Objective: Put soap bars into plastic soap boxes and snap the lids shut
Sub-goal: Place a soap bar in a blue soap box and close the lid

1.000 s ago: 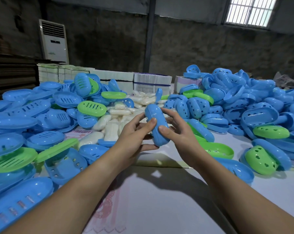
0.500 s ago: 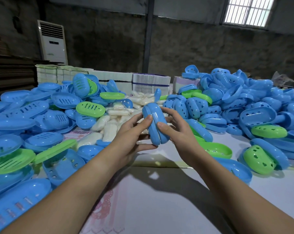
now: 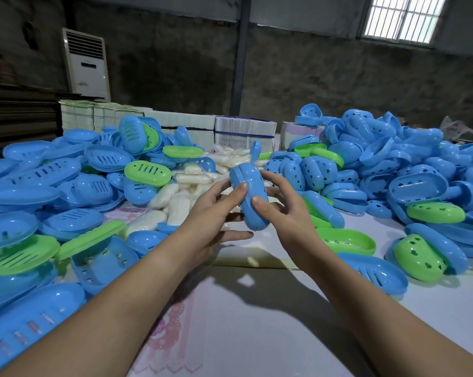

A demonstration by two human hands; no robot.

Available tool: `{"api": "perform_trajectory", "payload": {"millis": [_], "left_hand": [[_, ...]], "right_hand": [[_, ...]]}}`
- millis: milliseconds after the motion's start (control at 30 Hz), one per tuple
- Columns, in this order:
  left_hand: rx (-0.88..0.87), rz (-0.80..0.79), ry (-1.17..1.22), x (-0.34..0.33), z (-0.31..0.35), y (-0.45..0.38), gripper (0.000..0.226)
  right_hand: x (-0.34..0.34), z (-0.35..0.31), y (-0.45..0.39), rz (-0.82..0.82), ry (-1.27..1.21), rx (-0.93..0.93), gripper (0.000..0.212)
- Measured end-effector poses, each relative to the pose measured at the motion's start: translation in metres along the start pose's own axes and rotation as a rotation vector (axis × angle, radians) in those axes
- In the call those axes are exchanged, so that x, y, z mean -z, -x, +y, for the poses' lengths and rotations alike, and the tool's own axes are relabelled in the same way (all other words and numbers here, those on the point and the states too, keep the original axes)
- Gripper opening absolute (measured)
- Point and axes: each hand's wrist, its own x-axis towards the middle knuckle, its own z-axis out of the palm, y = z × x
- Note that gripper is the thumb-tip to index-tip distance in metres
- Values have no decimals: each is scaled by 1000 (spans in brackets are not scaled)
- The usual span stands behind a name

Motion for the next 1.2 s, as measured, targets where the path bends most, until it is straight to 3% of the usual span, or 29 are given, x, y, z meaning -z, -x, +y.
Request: {"api": "perform_trajectory", "payload": {"millis": [400, 633, 967, 1067, 1200], "left_hand": [[-6, -41, -6, 1, -1, 0, 61], [-59, -28, 33, -2, -3, -2, 52], [-47, -44, 84, -3, -4, -1, 55], [-36, -75, 109, -3, -3, 0, 51], [-27, -107, 65, -1, -5, 1, 34]], "right_hand": [[9, 1, -3, -44, 35, -14, 52], [3, 2, -5, -36, -103, -48, 50], [3, 1, -6, -36, -76, -81, 53], [8, 2, -10, -55, -155, -114, 50], [12, 5, -11, -65, -69, -106, 47]]}}
